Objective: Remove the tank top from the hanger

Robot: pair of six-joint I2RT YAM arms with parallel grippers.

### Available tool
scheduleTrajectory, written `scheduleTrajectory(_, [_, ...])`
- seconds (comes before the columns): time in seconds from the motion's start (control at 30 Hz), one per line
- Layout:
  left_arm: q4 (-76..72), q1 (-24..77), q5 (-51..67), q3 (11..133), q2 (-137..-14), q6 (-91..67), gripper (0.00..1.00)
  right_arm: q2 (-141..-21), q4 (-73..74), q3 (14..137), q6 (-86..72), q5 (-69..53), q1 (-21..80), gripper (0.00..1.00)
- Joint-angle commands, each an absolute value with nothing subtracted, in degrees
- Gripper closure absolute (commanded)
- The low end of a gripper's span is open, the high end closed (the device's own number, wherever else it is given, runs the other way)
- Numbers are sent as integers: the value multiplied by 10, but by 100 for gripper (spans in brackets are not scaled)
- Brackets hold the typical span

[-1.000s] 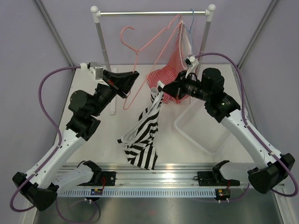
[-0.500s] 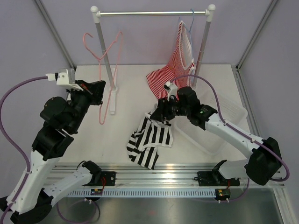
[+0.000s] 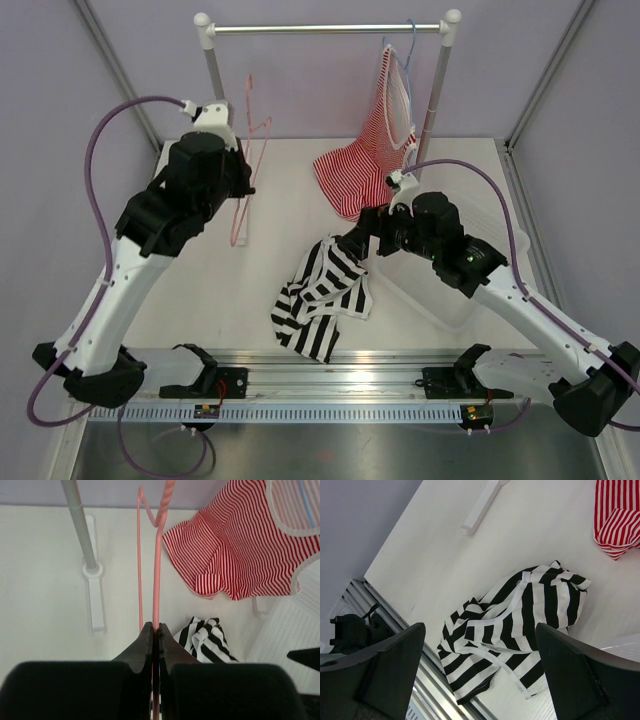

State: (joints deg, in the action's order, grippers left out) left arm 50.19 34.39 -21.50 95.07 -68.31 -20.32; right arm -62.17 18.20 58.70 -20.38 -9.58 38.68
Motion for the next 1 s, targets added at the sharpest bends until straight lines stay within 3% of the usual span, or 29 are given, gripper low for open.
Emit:
scheduleTrajectory(0.0, [453,345,-227,1073,-756,-160,100,-600,186,584,-206,-93,388,0])
scheduleTrajectory(0.4, [363,326,-226,1246,-914,-121,100,-546,194,563,-199,-103,388,0])
scheduleTrajectory(0.57, [379,280,-171,1316,-973,-138,100,-534,201,561,-199,-87,388,0])
scheduleTrajectory(0.97, [359,239,-91,1273,-1001,-165,100,-534,192,548,-226,-69,388,0])
